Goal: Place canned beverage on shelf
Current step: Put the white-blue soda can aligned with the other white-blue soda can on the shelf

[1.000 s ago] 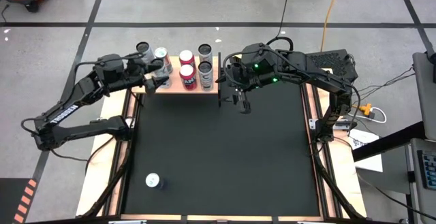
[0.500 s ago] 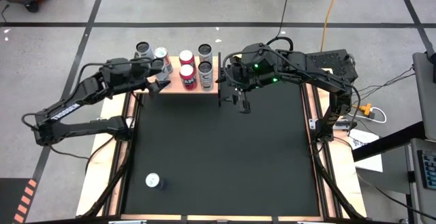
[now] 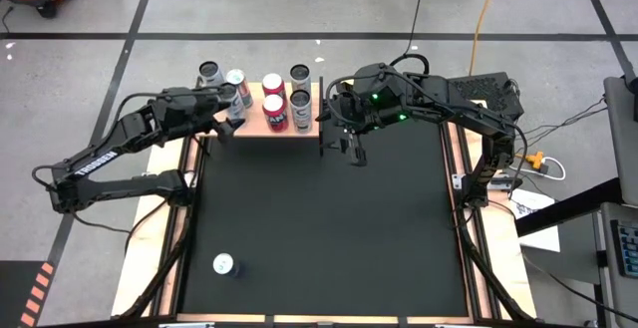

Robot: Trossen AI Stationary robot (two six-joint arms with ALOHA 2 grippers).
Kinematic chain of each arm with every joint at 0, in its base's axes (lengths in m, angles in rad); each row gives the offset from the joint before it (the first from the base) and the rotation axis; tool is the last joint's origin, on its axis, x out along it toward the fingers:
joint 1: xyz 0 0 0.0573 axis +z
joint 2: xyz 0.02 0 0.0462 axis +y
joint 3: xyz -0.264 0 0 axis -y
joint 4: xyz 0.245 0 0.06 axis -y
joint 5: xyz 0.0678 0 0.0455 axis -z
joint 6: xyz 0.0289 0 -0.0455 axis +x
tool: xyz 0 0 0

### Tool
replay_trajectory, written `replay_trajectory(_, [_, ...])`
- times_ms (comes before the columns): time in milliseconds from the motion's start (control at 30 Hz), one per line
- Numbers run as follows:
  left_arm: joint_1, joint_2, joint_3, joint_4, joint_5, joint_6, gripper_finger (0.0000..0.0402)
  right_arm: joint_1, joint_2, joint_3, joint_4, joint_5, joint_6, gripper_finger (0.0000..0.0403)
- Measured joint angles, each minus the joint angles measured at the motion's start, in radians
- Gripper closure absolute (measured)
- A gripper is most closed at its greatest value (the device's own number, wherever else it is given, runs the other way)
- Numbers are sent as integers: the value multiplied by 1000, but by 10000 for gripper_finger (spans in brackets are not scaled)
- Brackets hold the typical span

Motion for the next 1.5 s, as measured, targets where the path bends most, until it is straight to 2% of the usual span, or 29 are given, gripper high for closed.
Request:
replay_trajectory(400, [0,-33,0,-75,-52,-22,65,0,0,0,0,0,0,133])
replay_trajectory(633, [-49,-38,0,61,8,-25,65,0,0,0,0,0,-1,133])
replay_trajectory(767, [-65,-21,0,142,-53,-21,65,0,0,0,0,0,0,133])
replay_trajectory(933, [-65,14,0,146,-163,-16,65,0,0,0,0,0,7,133])
replay_trajectory(1100, [-64,53,0,167,-208,-16,65,0,0,0,0,0,10,133])
replay_trajectory(1500, [-65,68,0,160,-196,-15,65,0,0,0,0,0,10,133])
